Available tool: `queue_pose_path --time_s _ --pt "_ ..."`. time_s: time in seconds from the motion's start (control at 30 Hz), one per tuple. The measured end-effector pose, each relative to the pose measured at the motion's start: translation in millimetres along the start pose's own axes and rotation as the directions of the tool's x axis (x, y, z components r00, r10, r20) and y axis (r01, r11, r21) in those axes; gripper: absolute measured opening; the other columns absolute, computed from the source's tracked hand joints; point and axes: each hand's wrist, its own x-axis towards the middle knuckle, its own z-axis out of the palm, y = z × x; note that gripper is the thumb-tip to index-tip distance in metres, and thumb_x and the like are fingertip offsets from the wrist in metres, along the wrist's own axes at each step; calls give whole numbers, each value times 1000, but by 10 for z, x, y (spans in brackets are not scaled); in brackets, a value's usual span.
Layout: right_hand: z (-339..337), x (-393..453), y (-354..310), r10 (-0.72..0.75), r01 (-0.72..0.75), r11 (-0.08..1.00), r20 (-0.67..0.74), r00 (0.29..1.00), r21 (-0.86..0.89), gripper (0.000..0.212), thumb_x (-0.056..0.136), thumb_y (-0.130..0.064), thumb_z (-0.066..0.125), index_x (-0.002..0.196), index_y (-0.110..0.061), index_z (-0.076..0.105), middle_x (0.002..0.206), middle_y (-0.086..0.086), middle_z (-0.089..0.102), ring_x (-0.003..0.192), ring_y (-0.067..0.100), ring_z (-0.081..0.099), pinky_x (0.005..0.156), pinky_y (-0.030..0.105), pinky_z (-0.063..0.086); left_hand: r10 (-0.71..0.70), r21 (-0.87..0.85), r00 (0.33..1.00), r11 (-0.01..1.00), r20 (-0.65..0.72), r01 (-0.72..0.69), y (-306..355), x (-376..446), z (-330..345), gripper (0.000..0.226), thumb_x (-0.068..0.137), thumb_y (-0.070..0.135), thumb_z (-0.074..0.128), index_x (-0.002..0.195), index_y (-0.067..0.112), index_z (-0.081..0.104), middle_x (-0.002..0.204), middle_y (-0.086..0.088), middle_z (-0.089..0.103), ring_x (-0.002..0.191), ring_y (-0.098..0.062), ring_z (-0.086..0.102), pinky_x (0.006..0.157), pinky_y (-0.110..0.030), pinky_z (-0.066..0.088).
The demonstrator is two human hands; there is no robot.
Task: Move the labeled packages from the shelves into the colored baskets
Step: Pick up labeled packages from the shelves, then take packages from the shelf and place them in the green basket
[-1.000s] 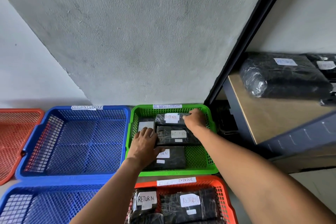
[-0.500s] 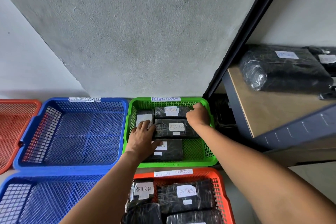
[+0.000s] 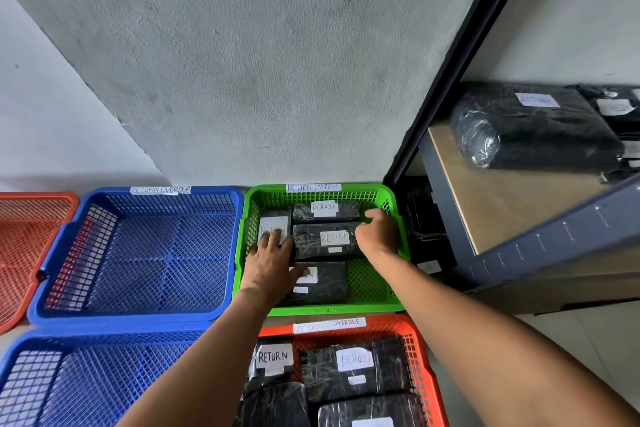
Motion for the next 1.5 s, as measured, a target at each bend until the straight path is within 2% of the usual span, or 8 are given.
queue_pose_path --time_s 0.3,0.57,0.67,0.77,0.93,1.17,1.3,1.5 --pt "-160 -96 52 -47 45 999 73 996 23 49 87 2 49 135 -10 53 130 11 60 105 25 61 81 28 51 -4 -20 1000 1000 10 4 23 -15 -66 65 90 58 60 139 19 41 151 -7 35 142 -28 32 110 -46 42" --pt "-383 -487 -52 -136 136 991 63 989 3 41 93 -6 55 134 -12 54 130 8 62 109 24 61 79 20 41 14 10 999 1000 -45 -13 140 -177 -411 68 99 53 48 154 18 30 165 -14 19 154 -34 11 124 -46 16" --pt "-500 -679 -53 -184 184 983 88 979 4 35 94 -12 58 129 -14 57 125 7 64 91 18 62 72 22 45 17 -6 997 1000 -74 -17 207 -239 -560 69 98 56 48 153 18 33 166 -13 17 154 -34 8 124 -47 15" --pt "-655 -882 -33 -204 202 979 133 970 29 28 94 -18 60 122 -16 61 120 3 65 99 16 61 80 22 46 49 -9 994 999 -100 -51 331 -312 -735 68 97 60 46 151 20 36 165 -13 18 154 -34 8 124 -49 14" --pt "-1001 -1258 -8 -157 132 987 338 928 95 22 94 -23 62 115 -16 64 109 5 68 98 20 66 77 30 53 128 47 977 991 -169 -122 636 -459 -994 61 95 63 45 139 20 52 156 -12 36 149 -33 23 120 -50 25" --pt "-1752 -1624 167 -58 46 998 600 798 36 34 96 -26 64 126 -13 58 132 10 62 108 30 66 86 42 53 184 87 960 982 -210 -169 1291 -822 -1292 44 96 58 48 110 20 68 124 -8 65 118 -30 59 93 -40 50" --pt "-2343 -1810 470 -53 102 994 647 760 -39 41 98 -32 60 132 -9 55 129 10 58 92 21 63 73 32 51 196 132 968 975 -153 -177 1745 -1135 -1349 46 96 56 49 100 15 70 107 -11 73 105 -32 67 83 -36 53" --pt "-3355 -2056 1169 -122 144 990 529 840 -1 34 96 -32 62 125 -14 61 127 4 62 107 22 67 85 37 55 232 231 966 952 -115 -201 2654 -1688 -1253 53 95 60 50 100 13 71 105 -12 72 103 -34 66 79 -35 51"
